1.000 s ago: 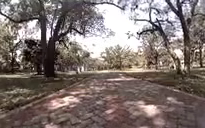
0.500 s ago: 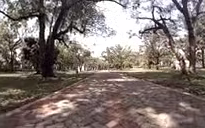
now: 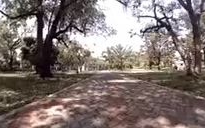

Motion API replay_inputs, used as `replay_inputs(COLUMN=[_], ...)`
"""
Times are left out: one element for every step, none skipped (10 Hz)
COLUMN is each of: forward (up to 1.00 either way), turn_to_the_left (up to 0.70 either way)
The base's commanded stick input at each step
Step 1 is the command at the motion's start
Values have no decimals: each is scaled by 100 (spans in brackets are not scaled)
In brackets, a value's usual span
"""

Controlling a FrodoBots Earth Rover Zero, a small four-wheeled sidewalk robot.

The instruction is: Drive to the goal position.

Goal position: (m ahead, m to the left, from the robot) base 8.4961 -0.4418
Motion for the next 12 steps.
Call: replay_inputs(forward=[70, 70, 70, 70, 70, 70, 70, 70, 70, 70, 70, 70], turn_to_the_left=[0, 0, 0, 0, 0, 0, 0, 0, 0, 0, -17, -35])
